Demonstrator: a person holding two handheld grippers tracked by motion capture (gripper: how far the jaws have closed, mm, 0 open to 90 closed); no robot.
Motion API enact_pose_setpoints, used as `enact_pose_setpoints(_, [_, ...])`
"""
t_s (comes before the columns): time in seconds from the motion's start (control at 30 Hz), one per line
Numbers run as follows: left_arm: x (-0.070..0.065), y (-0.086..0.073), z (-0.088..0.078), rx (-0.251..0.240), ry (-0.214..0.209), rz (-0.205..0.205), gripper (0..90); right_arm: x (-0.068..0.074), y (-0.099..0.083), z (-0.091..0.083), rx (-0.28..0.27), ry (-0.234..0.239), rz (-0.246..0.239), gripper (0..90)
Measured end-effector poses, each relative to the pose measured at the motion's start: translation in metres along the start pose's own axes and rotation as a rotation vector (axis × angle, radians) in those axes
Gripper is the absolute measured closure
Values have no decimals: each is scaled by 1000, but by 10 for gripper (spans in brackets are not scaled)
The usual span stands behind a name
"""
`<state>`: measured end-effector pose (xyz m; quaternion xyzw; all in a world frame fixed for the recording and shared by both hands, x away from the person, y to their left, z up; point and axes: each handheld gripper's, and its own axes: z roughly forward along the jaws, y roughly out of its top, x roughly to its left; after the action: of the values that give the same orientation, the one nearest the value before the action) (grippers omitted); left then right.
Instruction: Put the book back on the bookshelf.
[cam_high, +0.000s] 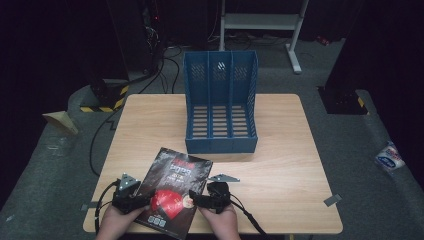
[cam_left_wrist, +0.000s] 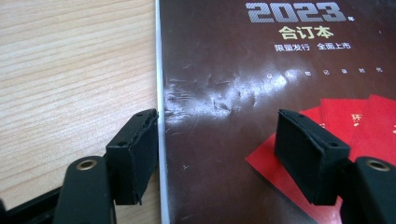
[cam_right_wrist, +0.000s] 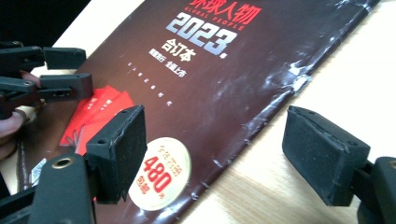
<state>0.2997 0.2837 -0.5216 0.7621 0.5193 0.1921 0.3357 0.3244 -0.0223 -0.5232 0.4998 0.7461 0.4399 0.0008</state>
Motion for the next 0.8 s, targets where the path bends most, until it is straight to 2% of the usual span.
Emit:
enact_pose_setpoints(0.07, [-2, 0, -1, 5, -9, -5, 327, 1, 0, 2, -1, 23, 7, 229])
enact_pose_setpoints(0.13, [-2, 0, -2, 13, -9, -5, 342, 2, 0, 3, -4, 23, 10, 221])
enact_pose_setpoints(0.17, [-2, 0, -2, 16, -8, -3, 350, 3, 0, 4, -8, 22, 39, 207])
enact_pose_setpoints(0.27, [-1, 0, -4, 24, -3, 1, 374, 2, 2, 5, -13, 29, 65, 199])
enact_pose_setpoints(0.3, [0, 0, -5, 26, -5, -2, 394, 1, 4, 5, -17, 36, 95, 203])
enact_pose_setpoints(0.33, [0, -1, -6, 28, -6, -7, 394, 1, 4, 5, -17, 36, 95, 203])
enact_pose_setpoints(0.37, [-1, -1, -7, 33, -3, -5, 400, -2, 4, 6, -33, 52, 126, 205])
enact_pose_setpoints(0.4, [-1, -1, -7, 33, -3, -5, 401, -2, 4, 6, -33, 52, 126, 205])
enact_pose_setpoints(0.43, [-1, -1, -7, 35, -3, -6, 401, -3, 4, 6, -36, 61, 151, 211])
enact_pose_setpoints(0.47, [0, -1, -8, 39, 2, 8, 402, -5, 4, 5, -41, 70, 171, 220])
enact_pose_setpoints(0.63, [0, -1, -8, 37, 0, 3, 409, -9, 4, 5, -70, 94, 197, 244])
enact_pose_setpoints(0.8, [0, -2, -8, 39, 4, 0, 411, -13, 4, 2, -113, 138, 220, 275])
